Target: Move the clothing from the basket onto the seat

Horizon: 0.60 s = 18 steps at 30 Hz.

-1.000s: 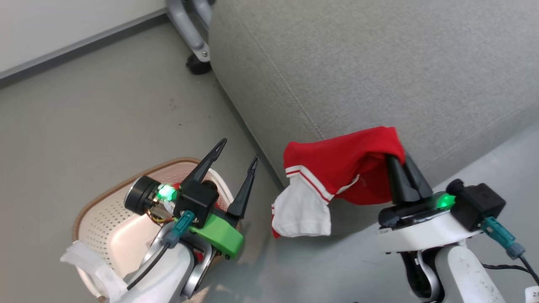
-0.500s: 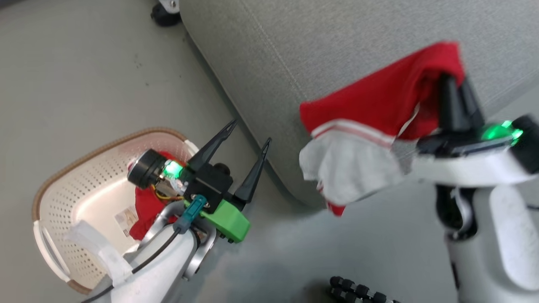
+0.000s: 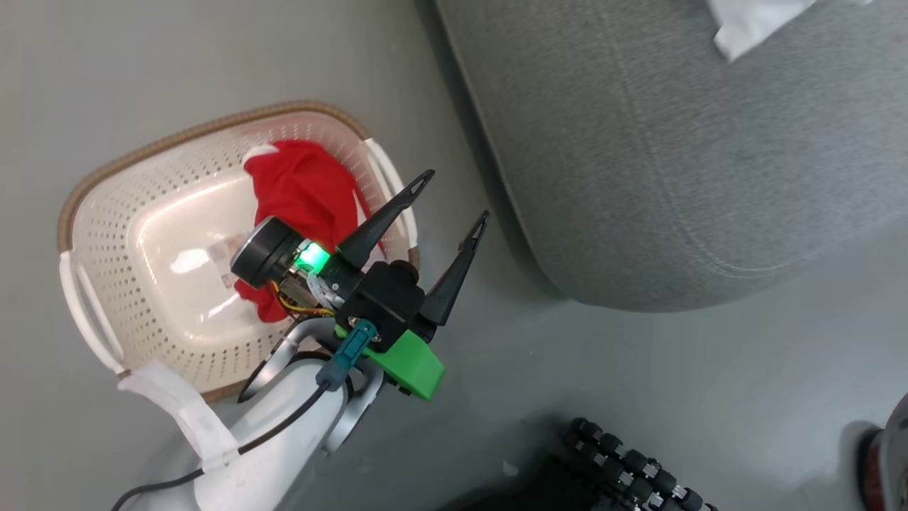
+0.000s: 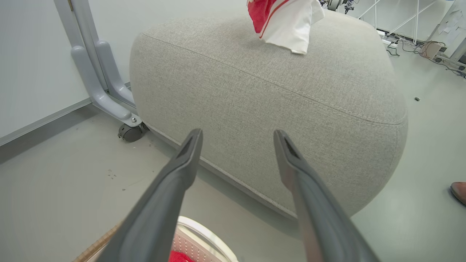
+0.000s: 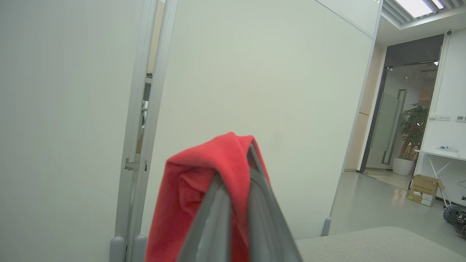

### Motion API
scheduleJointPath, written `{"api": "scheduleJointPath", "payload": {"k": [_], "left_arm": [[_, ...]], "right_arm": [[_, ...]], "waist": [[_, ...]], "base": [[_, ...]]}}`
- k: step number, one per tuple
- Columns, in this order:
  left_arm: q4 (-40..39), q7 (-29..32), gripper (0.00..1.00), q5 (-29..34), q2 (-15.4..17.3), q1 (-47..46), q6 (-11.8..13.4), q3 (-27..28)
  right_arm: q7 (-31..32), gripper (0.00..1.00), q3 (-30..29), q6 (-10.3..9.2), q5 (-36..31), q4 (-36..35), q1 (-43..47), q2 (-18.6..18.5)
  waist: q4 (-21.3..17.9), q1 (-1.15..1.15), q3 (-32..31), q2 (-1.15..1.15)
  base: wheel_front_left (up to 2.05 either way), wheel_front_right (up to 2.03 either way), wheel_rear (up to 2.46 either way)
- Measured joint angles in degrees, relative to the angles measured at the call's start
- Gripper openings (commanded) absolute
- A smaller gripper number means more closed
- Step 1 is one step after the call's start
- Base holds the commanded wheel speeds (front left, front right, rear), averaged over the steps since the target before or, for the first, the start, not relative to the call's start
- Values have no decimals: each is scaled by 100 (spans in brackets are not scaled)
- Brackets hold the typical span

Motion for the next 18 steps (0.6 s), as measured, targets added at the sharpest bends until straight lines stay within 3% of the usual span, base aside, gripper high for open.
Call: {"api": "scheduleJointPath", "payload": {"k": [4,15,16,17,18], "left_arm": [[-14,25,100,84,20,-107,-10,-31],[282,-225,100,30,-207,-118,-13,-170],[336,-275,100,11,-238,-118,-8,-167],[371,-315,100,-9,-272,-118,-5,-166],[423,-363,100,-35,-319,-118,3,-168]], "right_arm": [[0,0,-333,0,-120,405,-267,-136],[0,0,-851,0,-426,2307,526,313],[0,6,-831,0,-430,2330,636,335],[0,93,-827,1,-442,2331,719,360],[0,100,-831,0,-449,2317,828,396]], "waist": [[236,0,293,0],[790,0,498,0],[814,0,460,0],[830,-1,425,0],[846,-1,375,0]], "base": [[0,0,0],[0,0,0],[0,0,0],[0,0,0],[0,0,0]]}}
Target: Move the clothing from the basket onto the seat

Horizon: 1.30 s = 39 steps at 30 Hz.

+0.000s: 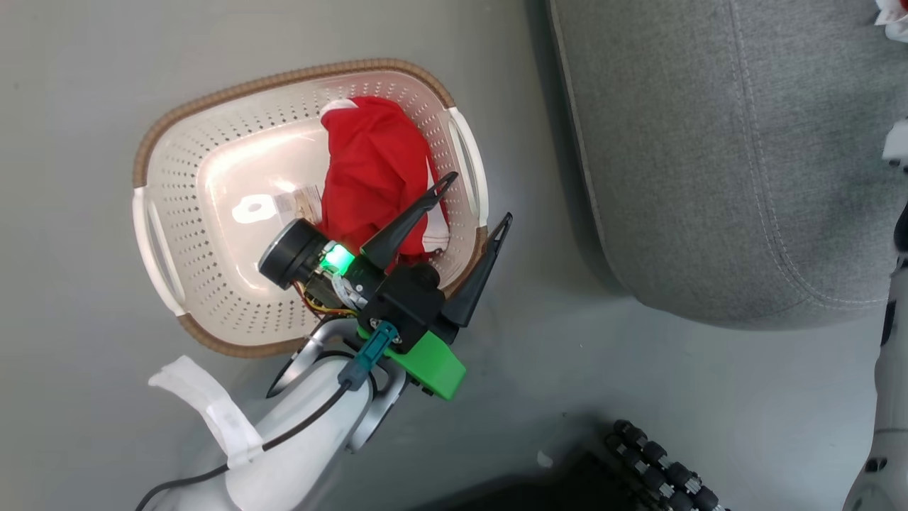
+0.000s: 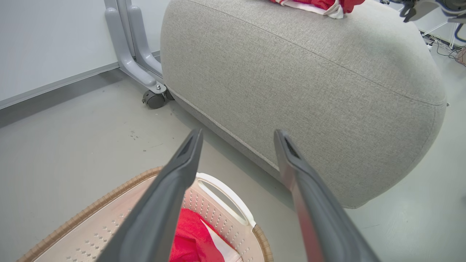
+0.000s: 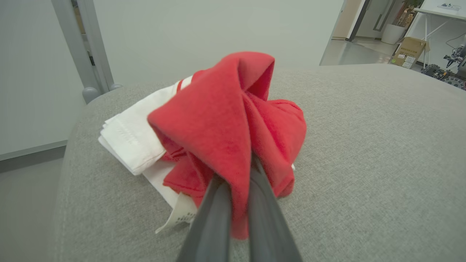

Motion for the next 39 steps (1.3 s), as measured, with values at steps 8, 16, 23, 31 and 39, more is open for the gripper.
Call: {"api": "scheduleJointPath", "payload": {"k": [8,16,23,31,39], "left_arm": [[515,-381,100,-183,-236,27,201,129],[987,-603,100,-573,-524,603,527,509],[631,-642,100,-701,-756,1493,737,1450],[291,-643,100,-514,-959,2843,579,2468],[-299,-644,100,119,-1050,3652,464,3231]], "right_arm": [[0,100,52,0,-470,-649,1072,289],[0,100,1017,0,-610,-940,2208,536],[0,100,2139,0,-538,-766,2866,636],[0,100,3004,1,9,-1023,3638,652],[0,100,3131,0,221,-1847,4198,650]], "waist": [[97,0,-518,0],[281,-1,-1300,0],[550,-1,-2157,0],[889,-1,-3204,0],[1154,-1,-4085,0]], "base": [[0,0,0],[0,0,0],[0,0,0],[0,0,0],[0,0,0]]}}
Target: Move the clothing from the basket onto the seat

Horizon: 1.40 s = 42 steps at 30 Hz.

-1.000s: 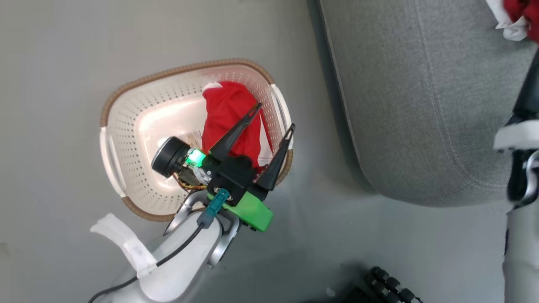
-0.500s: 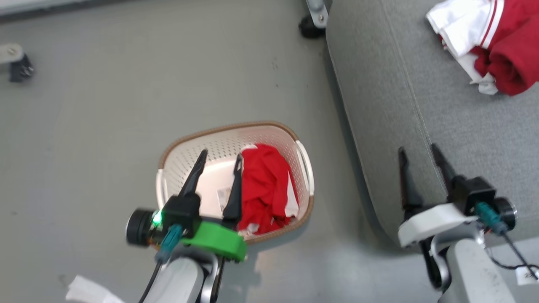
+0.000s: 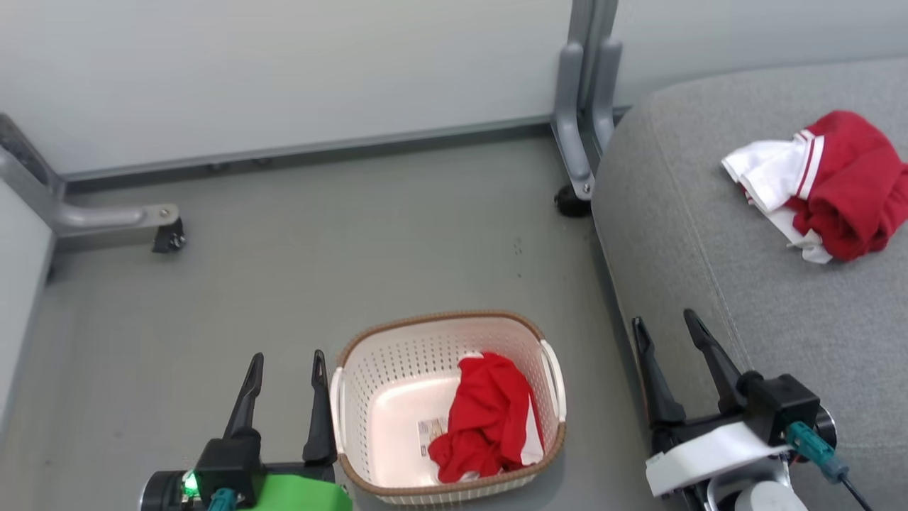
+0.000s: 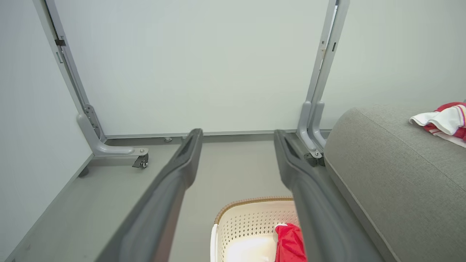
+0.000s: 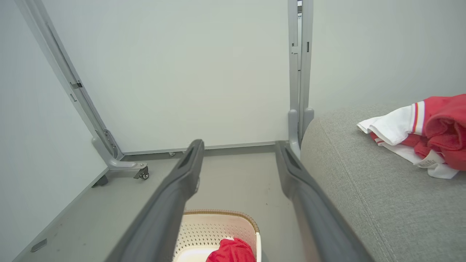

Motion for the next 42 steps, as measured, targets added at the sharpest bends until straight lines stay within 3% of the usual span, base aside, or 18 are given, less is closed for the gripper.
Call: {"api": "scheduleJointPath", "payload": {"k": [8,42], "left_arm": [[-493,-1,100,355,-35,581,-208,331],[-401,-1,100,291,-44,872,-179,271]], "right_arm": [[0,100,-73,0,-154,-225,550,0],[0,100,-104,0,-189,-157,820,0]], "waist": [[142,0,-470,0],[-3,0,-732,0]], "base": [[0,0,0],[0,0,0]]}}
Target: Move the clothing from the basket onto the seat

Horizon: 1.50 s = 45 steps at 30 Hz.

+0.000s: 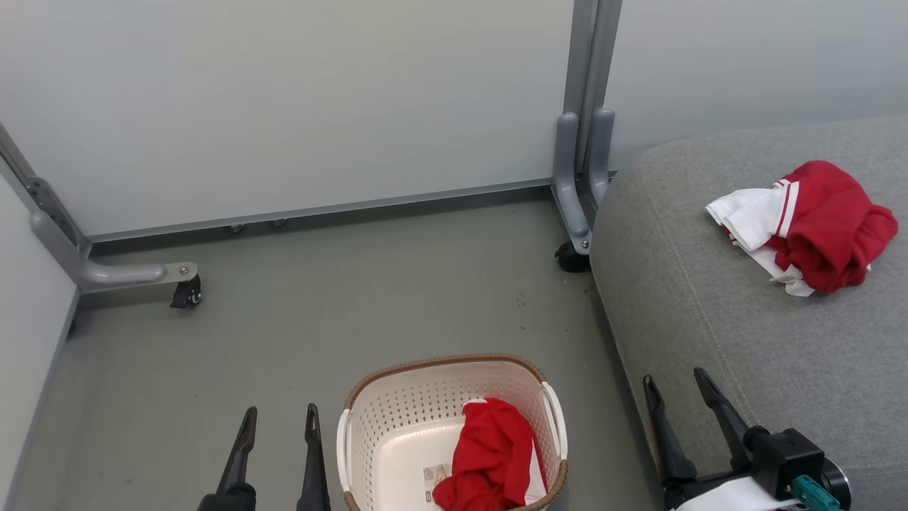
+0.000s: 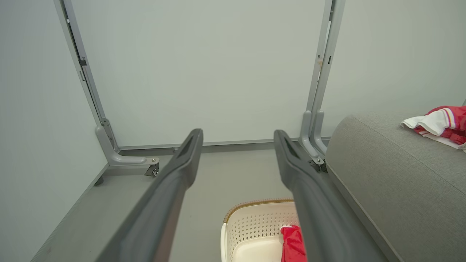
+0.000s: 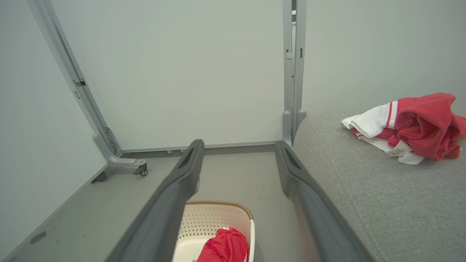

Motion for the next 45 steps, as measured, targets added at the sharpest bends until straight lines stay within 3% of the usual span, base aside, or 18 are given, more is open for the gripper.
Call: {"api": "scheduleJointPath", "payload": {"k": [27,38,45], "left_arm": [[467,0,100,-35,-3,-190,-163,-162],[782,0,100,174,-5,-1207,-366,-180],[1646,0,100,514,4,-2479,-805,-286]], "right_arm": [[0,100,-52,0,-89,-46,-35,0],[0,100,-282,0,-104,-415,-809,-1],[0,100,-597,1,-111,-795,-1631,-1]], "waist": [[-235,0,357,0],[-347,1,1292,0],[-368,1,2272,0]], "base": [[0,0,0],[0,0,0],[0,0,0]]}}
